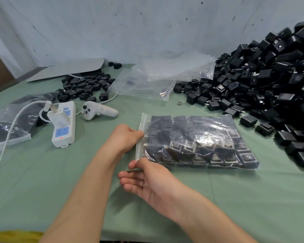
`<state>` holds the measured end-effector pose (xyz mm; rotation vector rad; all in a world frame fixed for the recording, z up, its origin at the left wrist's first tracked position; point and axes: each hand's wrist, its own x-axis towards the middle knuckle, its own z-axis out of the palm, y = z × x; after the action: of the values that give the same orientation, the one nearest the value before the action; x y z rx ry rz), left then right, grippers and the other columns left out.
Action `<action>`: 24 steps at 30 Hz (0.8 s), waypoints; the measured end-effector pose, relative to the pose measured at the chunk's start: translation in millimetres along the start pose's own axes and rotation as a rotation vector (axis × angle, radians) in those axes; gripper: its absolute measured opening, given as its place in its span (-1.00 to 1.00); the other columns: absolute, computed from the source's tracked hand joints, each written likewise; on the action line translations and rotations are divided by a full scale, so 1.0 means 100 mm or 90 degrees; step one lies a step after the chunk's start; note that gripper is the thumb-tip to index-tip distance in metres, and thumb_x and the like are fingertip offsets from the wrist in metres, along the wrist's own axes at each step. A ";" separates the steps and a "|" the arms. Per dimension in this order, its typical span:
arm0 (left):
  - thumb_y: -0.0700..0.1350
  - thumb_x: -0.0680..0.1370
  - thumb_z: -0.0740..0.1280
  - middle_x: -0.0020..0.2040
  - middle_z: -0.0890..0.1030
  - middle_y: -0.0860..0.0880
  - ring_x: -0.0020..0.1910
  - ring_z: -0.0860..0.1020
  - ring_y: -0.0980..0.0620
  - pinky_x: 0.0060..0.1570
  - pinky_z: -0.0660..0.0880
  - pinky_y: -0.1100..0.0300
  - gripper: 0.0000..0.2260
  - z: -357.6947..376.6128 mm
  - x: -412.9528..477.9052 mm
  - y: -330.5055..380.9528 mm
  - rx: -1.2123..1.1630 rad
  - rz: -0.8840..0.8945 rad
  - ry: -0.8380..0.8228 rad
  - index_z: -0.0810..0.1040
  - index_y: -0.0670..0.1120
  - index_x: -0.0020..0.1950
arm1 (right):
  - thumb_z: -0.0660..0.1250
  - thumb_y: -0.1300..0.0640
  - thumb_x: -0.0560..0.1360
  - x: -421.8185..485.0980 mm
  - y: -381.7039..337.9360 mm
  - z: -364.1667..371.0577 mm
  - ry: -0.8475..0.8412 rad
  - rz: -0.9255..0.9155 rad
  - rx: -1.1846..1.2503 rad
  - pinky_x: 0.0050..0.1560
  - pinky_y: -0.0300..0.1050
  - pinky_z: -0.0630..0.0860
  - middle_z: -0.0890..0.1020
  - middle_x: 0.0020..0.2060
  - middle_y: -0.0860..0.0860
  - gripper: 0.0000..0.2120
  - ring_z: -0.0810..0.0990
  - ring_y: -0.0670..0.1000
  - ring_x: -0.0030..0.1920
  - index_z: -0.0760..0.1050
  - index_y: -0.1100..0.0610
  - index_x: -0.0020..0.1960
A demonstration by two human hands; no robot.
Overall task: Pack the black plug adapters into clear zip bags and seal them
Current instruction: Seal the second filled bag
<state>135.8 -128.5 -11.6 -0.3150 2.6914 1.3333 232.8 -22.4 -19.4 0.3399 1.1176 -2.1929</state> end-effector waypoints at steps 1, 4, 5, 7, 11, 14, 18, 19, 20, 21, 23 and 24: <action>-0.08 0.50 0.40 -0.33 0.36 -0.15 -0.31 0.28 -0.04 -0.27 0.23 0.14 -0.79 0.00 0.07 0.03 0.007 -0.001 0.001 0.45 -0.12 -0.25 | 0.11 0.27 0.61 0.00 0.00 -0.01 -0.004 0.001 -0.004 -0.34 -0.23 0.58 0.68 -0.30 0.17 -0.86 0.64 0.01 -0.39 0.43 0.21 -0.06; -0.10 0.51 0.41 -0.34 0.39 -0.17 -0.35 0.32 -0.05 -0.29 0.29 0.14 -0.80 0.01 0.28 0.10 0.021 0.002 0.008 0.48 -0.14 -0.24 | 0.10 0.27 0.61 0.02 0.02 -0.01 -0.005 -0.004 -0.017 -0.33 -0.24 0.58 0.68 -0.32 0.17 -0.84 0.63 0.00 -0.41 0.42 0.20 -0.09; -0.12 0.51 0.41 -0.33 0.41 -0.18 -0.36 0.34 -0.05 -0.30 0.32 0.14 -0.82 0.01 0.35 0.13 0.019 0.002 0.010 0.49 -0.15 -0.22 | 0.09 0.28 0.61 0.03 0.02 -0.01 -0.004 -0.007 -0.021 -0.34 -0.24 0.58 0.68 -0.33 0.17 -0.83 0.62 0.00 -0.42 0.42 0.20 -0.11; -0.14 0.52 0.40 -0.34 0.46 -0.20 -0.38 0.39 -0.06 -0.31 0.38 0.16 -0.83 0.01 0.51 0.19 0.021 0.003 0.015 0.53 -0.19 -0.20 | 0.07 0.29 0.60 0.04 0.02 0.01 0.000 -0.013 -0.030 -0.38 -0.26 0.56 0.66 -0.36 0.15 -0.80 0.61 -0.02 -0.45 0.42 0.20 -0.13; -0.12 0.53 0.39 -0.49 0.40 -0.10 -0.66 0.34 0.02 -0.61 0.25 0.35 -0.74 0.08 0.75 0.27 0.034 -0.018 0.043 0.46 -0.20 -0.28 | 0.03 0.30 0.61 0.03 0.03 0.00 -0.004 -0.036 -0.048 -0.36 -0.27 0.55 0.65 -0.37 0.12 -0.78 0.60 -0.04 -0.44 0.41 0.20 -0.11; -0.15 0.53 0.38 -0.45 0.38 -0.11 -0.68 0.33 0.02 -0.63 0.23 0.34 -0.78 0.12 0.89 0.29 -0.004 -0.032 0.092 0.43 -0.21 -0.23 | 0.00 0.31 0.62 0.02 0.06 0.01 -0.016 -0.049 -0.092 -0.39 -0.29 0.53 0.62 -0.44 0.07 -0.76 0.58 -0.07 -0.47 0.40 0.21 -0.12; -0.18 0.55 0.34 -0.38 0.43 -0.16 -0.50 0.34 -0.03 -0.43 0.33 0.24 -0.85 0.06 0.95 0.30 -0.063 -0.049 0.126 0.46 -0.23 -0.15 | -0.03 0.27 0.66 -0.06 0.05 -0.03 -0.074 -0.026 -0.204 -0.42 -0.27 0.52 0.61 -0.37 0.11 -0.75 0.56 -0.06 -0.49 0.39 0.23 -0.06; -0.18 0.56 0.31 -0.33 0.44 -0.19 -0.48 0.35 -0.04 -0.39 0.37 0.20 -0.86 0.04 0.91 0.29 -0.089 -0.051 0.124 0.46 -0.23 -0.14 | -0.01 0.20 0.68 -0.11 0.00 -0.06 -0.096 -0.012 -0.247 -0.42 -0.26 0.53 0.62 -0.32 0.13 -0.73 0.56 -0.05 -0.48 0.42 0.22 -0.05; -0.18 0.58 0.28 -0.26 0.45 -0.21 -0.46 0.38 -0.05 -0.36 0.41 0.18 -0.86 0.02 0.83 0.27 -0.126 -0.056 0.123 0.46 -0.22 -0.13 | 0.02 0.11 0.70 -0.16 -0.09 -0.10 -0.128 -0.001 -0.301 -0.42 -0.26 0.53 0.63 -0.29 0.14 -0.69 0.57 -0.04 -0.47 0.46 0.21 -0.05; -0.17 0.60 0.25 -0.21 0.47 -0.22 -0.44 0.41 -0.06 -0.37 0.45 0.18 -0.86 -0.01 0.71 0.24 -0.165 -0.065 0.114 0.46 -0.21 -0.12 | 0.04 0.03 0.70 -0.21 -0.20 -0.14 -0.162 -0.006 -0.354 -0.43 -0.26 0.52 0.65 -0.27 0.14 -0.63 0.57 -0.04 -0.46 0.51 0.19 -0.07; -0.13 0.62 0.23 -0.23 0.57 -0.20 -0.45 0.54 -0.08 -0.49 0.52 0.20 -0.82 -0.05 0.42 0.16 -0.223 -0.097 0.063 0.48 -0.23 -0.08 | 0.10 -0.05 0.69 -0.31 -0.49 -0.22 -0.163 -0.098 -0.419 -0.43 -0.27 0.50 0.70 -0.24 0.09 -0.60 0.59 -0.02 -0.42 0.59 0.14 -0.10; -0.11 0.63 0.24 -0.31 0.63 -0.16 -0.49 0.59 -0.04 -0.55 0.51 0.21 -0.78 -0.07 0.25 0.12 -0.235 -0.113 0.026 0.50 -0.25 -0.08 | 0.12 -0.04 0.69 -0.35 -0.64 -0.28 -0.109 -0.184 -0.430 -0.42 -0.26 0.50 0.72 -0.23 0.06 -0.61 0.61 -0.01 -0.39 0.61 0.11 -0.10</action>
<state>108.5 -130.4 -2.6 -0.6064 2.3661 1.7756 216.0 42.2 21.4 -0.3129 1.7951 -1.8749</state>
